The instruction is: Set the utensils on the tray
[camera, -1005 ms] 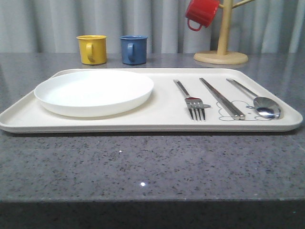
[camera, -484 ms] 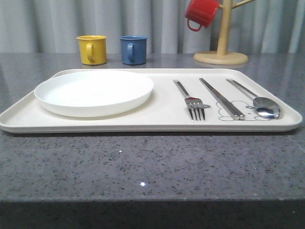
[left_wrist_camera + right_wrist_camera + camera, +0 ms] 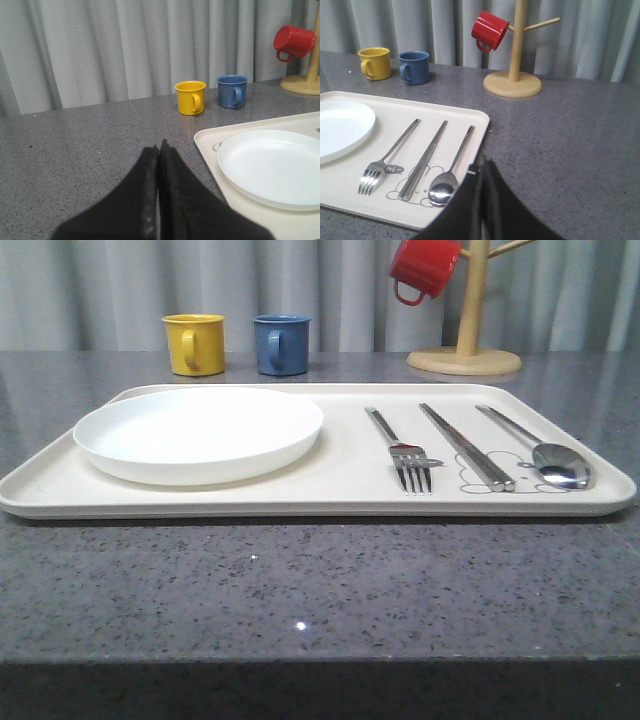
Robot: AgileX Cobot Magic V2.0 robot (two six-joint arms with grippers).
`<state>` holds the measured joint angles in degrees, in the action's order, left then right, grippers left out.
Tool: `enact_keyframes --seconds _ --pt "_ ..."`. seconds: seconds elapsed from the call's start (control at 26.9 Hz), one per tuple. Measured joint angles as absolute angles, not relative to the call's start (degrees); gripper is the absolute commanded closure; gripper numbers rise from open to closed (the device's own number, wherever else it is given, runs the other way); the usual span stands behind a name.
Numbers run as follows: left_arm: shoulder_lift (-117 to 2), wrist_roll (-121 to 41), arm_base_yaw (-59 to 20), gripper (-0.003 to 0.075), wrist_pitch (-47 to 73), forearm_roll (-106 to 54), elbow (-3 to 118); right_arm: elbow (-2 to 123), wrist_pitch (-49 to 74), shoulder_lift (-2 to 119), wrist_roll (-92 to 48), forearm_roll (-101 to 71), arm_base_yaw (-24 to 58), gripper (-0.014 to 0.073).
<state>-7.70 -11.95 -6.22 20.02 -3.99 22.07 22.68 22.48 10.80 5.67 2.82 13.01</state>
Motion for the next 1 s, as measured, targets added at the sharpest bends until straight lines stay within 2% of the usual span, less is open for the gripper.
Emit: enact_keyframes --seconds 1.0 --pt "-6.8 -10.5 -5.6 0.0738 19.5 -3.1 20.7 22.7 22.5 10.8 5.7 2.8 13.0 0.0661"
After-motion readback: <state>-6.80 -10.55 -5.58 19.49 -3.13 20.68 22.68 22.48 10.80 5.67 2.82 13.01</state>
